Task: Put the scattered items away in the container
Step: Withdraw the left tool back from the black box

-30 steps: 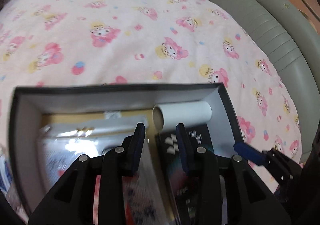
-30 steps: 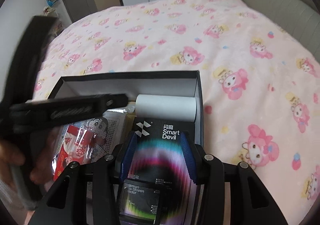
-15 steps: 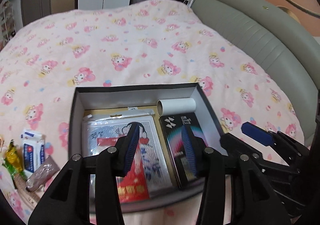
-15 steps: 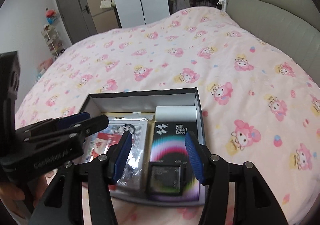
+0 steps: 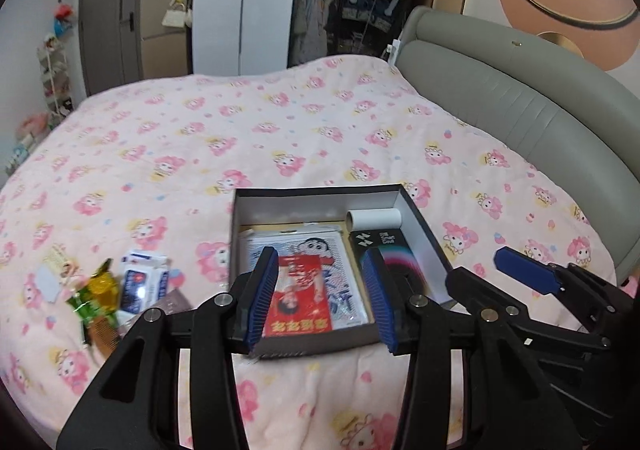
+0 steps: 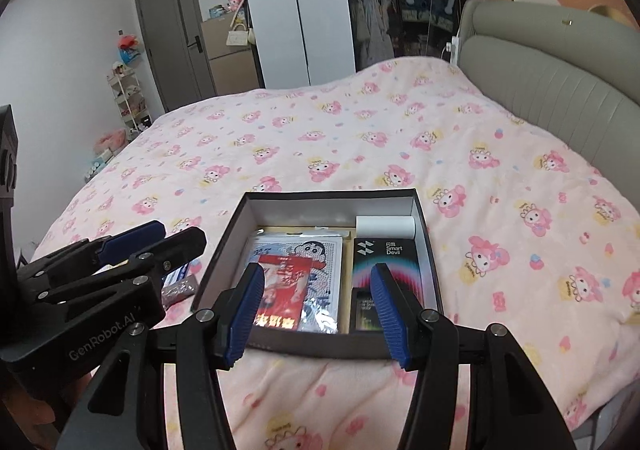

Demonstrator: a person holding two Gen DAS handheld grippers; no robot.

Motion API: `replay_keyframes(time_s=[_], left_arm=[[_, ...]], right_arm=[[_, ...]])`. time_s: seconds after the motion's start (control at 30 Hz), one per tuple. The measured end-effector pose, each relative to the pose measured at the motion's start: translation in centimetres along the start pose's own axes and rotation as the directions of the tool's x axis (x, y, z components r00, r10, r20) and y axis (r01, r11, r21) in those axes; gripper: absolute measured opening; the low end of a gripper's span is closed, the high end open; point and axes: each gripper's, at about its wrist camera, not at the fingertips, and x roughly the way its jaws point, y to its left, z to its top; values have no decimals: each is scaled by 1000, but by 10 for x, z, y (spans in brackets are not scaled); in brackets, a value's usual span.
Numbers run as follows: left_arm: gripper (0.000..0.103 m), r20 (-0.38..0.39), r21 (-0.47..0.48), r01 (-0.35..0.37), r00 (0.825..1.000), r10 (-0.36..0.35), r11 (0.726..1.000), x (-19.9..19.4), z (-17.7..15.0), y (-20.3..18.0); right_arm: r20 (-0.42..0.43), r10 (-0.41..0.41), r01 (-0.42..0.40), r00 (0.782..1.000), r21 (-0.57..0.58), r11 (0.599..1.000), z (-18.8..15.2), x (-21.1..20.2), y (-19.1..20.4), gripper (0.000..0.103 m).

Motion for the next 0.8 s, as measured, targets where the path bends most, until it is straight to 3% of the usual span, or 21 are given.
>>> replay_keyframes(time_s=[0.2, 0.37, 0.43, 0.57, 0.8], left_arm=[[65, 56, -31, -74, 996, 76, 997, -38, -21, 6], [86, 88, -56, -113, 989, 117, 992, -57, -39, 14], [87, 94, -70, -104, 989, 110, 992, -61, -45, 17], [89, 101, -83, -97, 989, 105, 992, -67, -56, 20], [94, 119, -68, -99, 987, 106, 993, -74, -60, 18]], right_arm=[[52, -11, 11, 999, -8, 1000, -17, -33, 15, 52], [82, -13, 12, 997, 10, 1000, -33, -50, 18, 64], [87, 0, -2, 996, 25, 1000, -38, -52, 15, 69], [86, 28, -34, 996, 61, 998, -46, -54, 10, 69], [83, 1, -5, 997, 51, 999, -52, -55, 10, 70]])
